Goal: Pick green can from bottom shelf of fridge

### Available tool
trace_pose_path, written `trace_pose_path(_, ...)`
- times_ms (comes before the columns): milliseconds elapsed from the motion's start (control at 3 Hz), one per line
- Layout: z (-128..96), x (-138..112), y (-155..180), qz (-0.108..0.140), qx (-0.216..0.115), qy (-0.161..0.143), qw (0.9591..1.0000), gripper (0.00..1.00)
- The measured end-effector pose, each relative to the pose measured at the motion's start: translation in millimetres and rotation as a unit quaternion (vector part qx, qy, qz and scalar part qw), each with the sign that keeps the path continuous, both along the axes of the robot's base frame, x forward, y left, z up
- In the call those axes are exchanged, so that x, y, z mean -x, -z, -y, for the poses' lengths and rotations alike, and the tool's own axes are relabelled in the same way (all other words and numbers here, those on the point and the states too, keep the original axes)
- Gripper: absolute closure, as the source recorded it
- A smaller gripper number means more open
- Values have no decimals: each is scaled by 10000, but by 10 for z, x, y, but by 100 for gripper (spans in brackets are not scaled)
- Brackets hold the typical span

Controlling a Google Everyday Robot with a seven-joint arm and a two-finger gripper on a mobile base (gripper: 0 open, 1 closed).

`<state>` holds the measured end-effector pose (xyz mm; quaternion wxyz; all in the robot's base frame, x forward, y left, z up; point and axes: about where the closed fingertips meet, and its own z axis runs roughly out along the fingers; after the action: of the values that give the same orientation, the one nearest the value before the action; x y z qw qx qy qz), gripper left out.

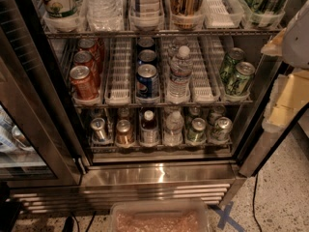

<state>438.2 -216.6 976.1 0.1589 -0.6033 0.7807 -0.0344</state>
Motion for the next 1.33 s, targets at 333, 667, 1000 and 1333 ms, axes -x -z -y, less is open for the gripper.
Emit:
trace_pose_path(333,0,0,0,0,0,0,10000,0)
trace_pose_path(667,-1,-33,115,127,-57,-23,9999,0)
trace_pose_path(1000,47,-71,484,210,-214,-16,9995,0)
trace_pose_path(1333,20,-123,1137,325,-344,-338,9983,0)
